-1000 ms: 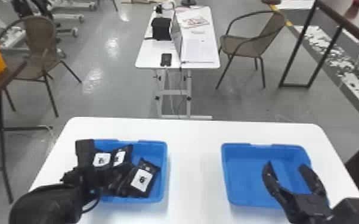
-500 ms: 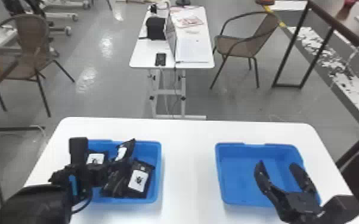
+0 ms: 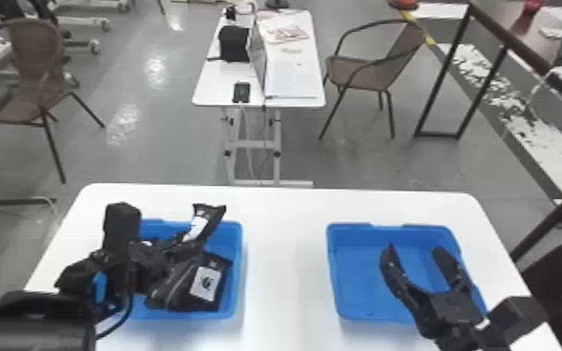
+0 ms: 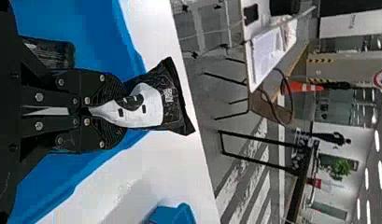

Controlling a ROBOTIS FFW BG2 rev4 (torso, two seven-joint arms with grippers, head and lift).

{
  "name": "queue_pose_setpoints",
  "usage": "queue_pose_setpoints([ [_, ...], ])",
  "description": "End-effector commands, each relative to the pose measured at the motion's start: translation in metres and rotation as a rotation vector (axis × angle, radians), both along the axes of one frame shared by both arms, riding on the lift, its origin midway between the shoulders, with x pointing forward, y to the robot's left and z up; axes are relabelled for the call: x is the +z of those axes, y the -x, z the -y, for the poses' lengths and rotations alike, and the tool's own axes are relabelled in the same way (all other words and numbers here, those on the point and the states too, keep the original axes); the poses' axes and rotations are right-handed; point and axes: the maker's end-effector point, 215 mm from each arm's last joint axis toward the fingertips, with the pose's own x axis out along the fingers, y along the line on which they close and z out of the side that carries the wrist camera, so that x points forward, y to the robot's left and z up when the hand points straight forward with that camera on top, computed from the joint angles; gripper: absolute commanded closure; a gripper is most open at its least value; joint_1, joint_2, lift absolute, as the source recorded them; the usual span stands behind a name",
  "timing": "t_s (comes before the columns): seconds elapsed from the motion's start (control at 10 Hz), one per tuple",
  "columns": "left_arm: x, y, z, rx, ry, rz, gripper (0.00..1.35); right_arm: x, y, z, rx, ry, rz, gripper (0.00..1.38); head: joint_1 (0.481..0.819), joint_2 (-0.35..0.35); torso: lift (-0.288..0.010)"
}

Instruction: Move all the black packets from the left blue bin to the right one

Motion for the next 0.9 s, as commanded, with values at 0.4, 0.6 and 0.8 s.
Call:
queue_pose_setpoints([
  [0.4, 0.115, -0.034, 0.159, -0.497, 0.023, 0.340, 1.20, 0.040, -0.045, -0.067, 0.151, -0.134, 0.092, 0.11, 0.695, -0.124, 0.000],
  [0.6, 0.107, -0.027, 0.192, -0.590, 0.080, 0.307, 1.20, 0.046, -0.058, -0.070, 0.168, -0.149, 0.108, 0.11, 0.695, -0.161, 0.000],
  [0.8, 0.096, -0.022, 0.223, -0.662, 0.089, 0.275, 1.20, 0.058, -0.072, -0.069, 0.168, -0.157, 0.133, 0.11, 0.695, -0.195, 0.000],
])
